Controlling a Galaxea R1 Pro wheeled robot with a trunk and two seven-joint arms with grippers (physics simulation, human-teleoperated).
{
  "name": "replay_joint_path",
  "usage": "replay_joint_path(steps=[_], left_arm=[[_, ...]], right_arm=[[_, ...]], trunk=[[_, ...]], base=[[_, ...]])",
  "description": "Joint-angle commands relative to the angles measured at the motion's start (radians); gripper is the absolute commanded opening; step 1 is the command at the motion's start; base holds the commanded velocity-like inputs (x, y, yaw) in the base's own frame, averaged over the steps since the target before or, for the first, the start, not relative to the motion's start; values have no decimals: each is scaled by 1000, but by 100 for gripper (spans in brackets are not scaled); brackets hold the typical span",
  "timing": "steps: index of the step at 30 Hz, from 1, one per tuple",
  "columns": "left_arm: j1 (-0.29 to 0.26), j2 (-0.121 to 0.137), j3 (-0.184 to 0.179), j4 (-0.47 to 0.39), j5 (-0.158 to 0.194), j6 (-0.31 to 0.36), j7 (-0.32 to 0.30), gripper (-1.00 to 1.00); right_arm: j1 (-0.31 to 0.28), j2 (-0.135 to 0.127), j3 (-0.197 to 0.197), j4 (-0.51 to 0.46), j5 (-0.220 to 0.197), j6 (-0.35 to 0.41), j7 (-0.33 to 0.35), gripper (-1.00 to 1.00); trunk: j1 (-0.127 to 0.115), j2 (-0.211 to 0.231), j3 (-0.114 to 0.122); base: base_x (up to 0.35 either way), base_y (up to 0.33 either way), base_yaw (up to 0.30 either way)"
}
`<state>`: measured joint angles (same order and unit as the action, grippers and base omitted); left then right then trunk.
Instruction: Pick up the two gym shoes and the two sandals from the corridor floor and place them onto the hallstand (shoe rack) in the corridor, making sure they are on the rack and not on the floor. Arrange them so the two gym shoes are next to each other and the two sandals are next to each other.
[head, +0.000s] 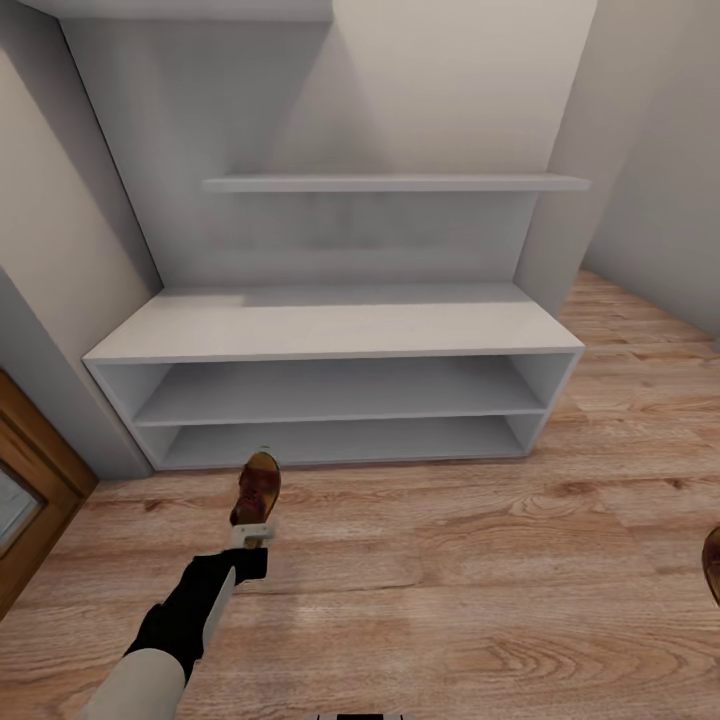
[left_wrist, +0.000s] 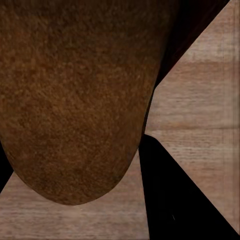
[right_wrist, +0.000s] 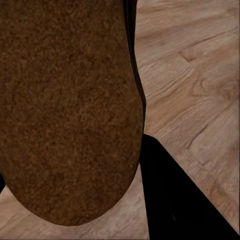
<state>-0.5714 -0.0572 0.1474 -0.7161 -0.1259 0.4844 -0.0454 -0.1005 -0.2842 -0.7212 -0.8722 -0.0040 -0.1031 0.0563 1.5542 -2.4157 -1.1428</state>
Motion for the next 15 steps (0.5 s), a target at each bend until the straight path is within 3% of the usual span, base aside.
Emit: replay_joint_path(steps=[1, 3, 4, 5, 7, 13, 15], left_arm=[[-25, -3, 3, 11, -14, 19, -7, -100], [-50, -4, 2, 25, -14, 33, -7, -100], [-76, -5, 2, 42, -14, 50, -7, -100], [-139, -4, 1, 92, -15, 92, -5, -100], [-193, -4, 1, 136, -17, 110, -3, -100], [-281, -4, 5, 167, -15, 127, 21, -100], [-324, -3, 6, 220, -11, 189, 56, -100]], right_arm=[[-1, -8, -40, -8, -2, 28, 43, -100], [-1, -16, -78, -15, -2, 53, 83, -100], [-1, -25, -117, -19, -1, 72, 119, -100], [-1, -47, -207, -23, 0, 95, 169, -100], [-1, -62, -261, -25, 2, 102, 185, -100], [-1, -71, -283, -48, 5, 107, 194, -100], [-1, -69, -283, -97, 6, 117, 194, -100]], trunk=[[0, 0, -1], [0, 0, -1], [0, 0, -1], [0, 0, -1], [0, 0, -1], [0, 0, -1], [0, 0, -1]], base=[[0, 0, 0], [0, 0, 0], [0, 0, 0], [0, 0, 0], [0, 0, 0], [0, 0, 0], [0, 0, 0]])
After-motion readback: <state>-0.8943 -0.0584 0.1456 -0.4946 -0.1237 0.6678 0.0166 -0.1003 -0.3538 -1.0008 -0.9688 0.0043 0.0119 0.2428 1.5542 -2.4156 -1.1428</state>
